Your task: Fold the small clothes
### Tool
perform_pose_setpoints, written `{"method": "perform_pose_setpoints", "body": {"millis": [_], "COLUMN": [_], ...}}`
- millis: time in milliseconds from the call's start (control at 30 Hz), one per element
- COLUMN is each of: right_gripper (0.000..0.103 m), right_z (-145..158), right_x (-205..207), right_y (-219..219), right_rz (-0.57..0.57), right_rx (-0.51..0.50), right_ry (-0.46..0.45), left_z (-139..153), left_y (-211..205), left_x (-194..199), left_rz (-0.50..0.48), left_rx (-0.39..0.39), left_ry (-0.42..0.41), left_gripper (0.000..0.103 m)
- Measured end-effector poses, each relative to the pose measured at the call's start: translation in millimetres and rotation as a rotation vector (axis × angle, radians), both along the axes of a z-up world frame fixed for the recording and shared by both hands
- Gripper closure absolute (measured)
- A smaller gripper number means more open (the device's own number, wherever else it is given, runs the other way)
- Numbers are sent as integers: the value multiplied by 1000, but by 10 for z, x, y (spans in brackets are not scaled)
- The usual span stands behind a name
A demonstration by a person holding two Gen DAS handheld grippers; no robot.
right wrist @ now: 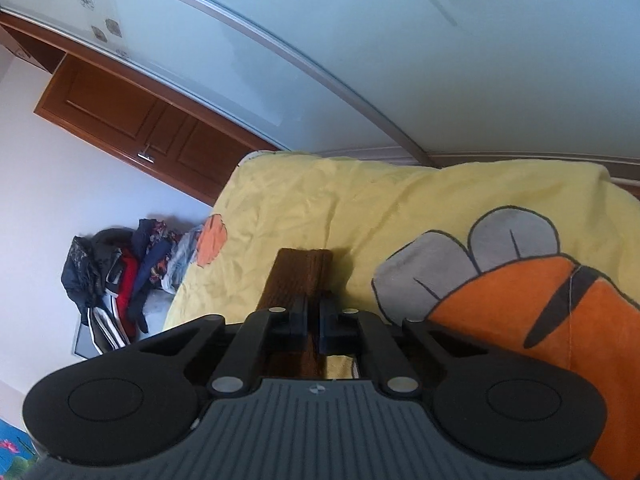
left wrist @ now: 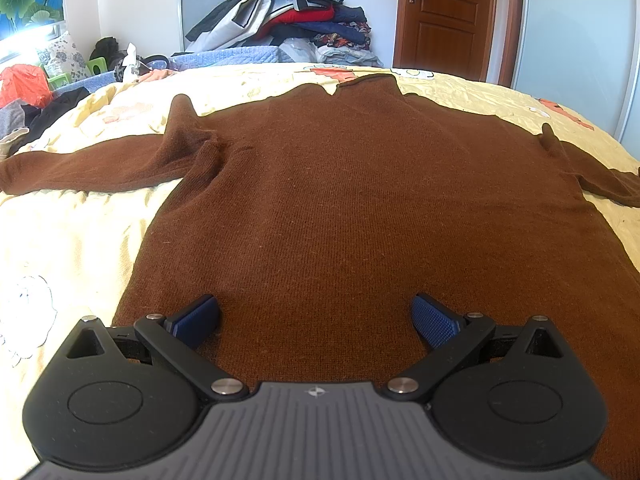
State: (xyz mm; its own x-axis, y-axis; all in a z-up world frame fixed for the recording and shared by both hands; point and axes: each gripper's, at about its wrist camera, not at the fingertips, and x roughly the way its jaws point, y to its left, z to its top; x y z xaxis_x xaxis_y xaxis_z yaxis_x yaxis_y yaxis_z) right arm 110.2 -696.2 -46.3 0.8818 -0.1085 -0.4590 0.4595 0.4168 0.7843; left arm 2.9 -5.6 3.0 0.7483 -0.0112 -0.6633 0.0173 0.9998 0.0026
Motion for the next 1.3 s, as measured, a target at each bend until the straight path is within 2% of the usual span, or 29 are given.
{"method": "perform_pose_setpoints", "body": {"millis": [100, 200, 367, 500, 667, 767, 800, 867, 900, 1000, 1067, 1133, 1233, 1300], "right_gripper": [92, 92, 92, 92, 92, 91, 84, 64, 45, 43, 43, 44, 44, 44], "right_z": [176, 513, 1091, 1227, 1086, 1077, 1115, 1132, 1137, 1132, 1083, 960, 735, 545], "right_x": [-77, -234, -358, -61, 588, 738, 720, 690, 620, 269, 267, 171, -27, -168], "right_y": [94, 206, 797, 1692, 3047, 3865, 4066, 4383, 4489, 4168, 3614, 3004, 2194, 1887], "right_rz": [-4, 27, 183, 409, 693, 853, 892, 994, 1031, 985, 890, 755, 561, 511], "right_rx": [-32, -82, -205, -200, -75, 3, 10, 44, 44, -33, -45, -56, -64, -67], "right_ry": [-58, -151, -274, -345, -373, -398, -400, -382, -362, -361, -315, -263, -164, -107], "left_z": [0, 0, 1, 0, 1, 1, 1, 0, 0, 2, 16, 82, 248, 269], "left_y": [1, 0, 1, 5, 8, 7, -5, -1, 4, -1, 17, 101, 425, 614], "left_x": [0, 4, 6, 4, 5, 5, 10, 12, 9, 11, 4, 41, 287, 563], "left_rz": [0, -1, -1, -2, -2, -2, -2, -2, -3, -4, -11, -21, 3, 81], "left_rx": [-1, -3, -3, -3, -4, -5, -4, -3, -4, -10, -19, -89, -408, -590], "left_ry": [0, 0, 0, -1, -1, -1, -1, 0, 0, -1, 1, 13, 35, 54], "left_gripper": [0, 0, 0, 0, 0, 0, 0, 0, 0, 0, 0, 0, 0, 0]}}
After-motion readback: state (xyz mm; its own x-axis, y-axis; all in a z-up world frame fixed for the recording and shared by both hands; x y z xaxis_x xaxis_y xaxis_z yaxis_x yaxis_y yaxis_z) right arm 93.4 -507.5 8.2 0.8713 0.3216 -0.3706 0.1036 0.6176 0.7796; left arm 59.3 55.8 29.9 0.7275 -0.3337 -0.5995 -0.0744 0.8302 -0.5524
